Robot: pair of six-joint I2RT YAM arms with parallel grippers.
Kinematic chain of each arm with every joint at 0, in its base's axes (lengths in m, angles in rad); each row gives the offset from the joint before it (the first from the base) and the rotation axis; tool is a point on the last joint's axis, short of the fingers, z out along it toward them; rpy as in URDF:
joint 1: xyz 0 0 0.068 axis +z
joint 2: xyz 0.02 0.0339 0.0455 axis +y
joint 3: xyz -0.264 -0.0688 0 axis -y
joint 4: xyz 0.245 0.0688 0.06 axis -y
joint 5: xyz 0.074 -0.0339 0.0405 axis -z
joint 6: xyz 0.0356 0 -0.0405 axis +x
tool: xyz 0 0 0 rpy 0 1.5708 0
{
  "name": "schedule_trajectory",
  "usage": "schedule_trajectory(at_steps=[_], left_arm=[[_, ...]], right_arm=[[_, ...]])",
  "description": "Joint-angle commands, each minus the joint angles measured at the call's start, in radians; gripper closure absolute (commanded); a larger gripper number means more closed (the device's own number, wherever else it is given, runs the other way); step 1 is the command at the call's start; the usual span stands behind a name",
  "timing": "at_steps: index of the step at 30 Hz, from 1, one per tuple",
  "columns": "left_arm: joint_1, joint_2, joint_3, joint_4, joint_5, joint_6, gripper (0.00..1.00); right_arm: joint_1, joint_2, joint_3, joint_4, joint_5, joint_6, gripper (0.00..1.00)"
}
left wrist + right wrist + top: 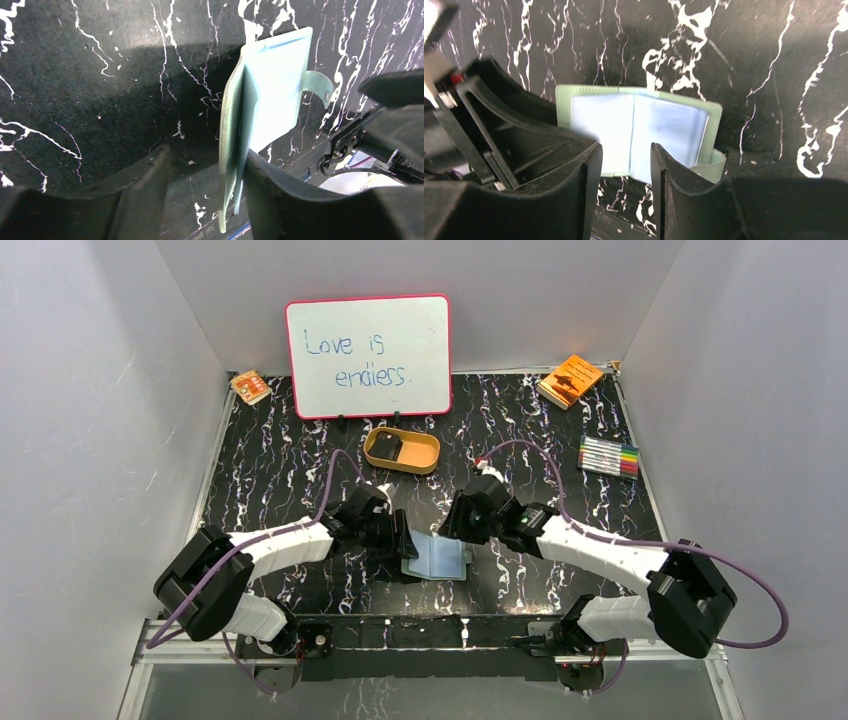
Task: Put the credit cards into the card holder
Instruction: Open the card holder at the center of the board.
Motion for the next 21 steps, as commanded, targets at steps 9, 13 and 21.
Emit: schedule_trajectory(at_steps=[9, 13, 21], left_arm=[[0.0, -0.039, -0.029, 0.006, 0.009, 0.01, 0.88], [0.001, -0.08, -0.035, -0.049, -0.026, 0.008, 0.97], [0.001, -0.196, -0.054, -0.132, -0.103, -0.004, 0.98]], right_arm=[[-0.197, 0.283, 0.305, 0.09, -0.085, -0.084, 0.17], [-0.248, 0.423, 0.428, 0.07, -0.06, -0.082, 0.16], [-0.293, 0.691, 0.699, -0.015, -0.069, -0.091, 0.2]])
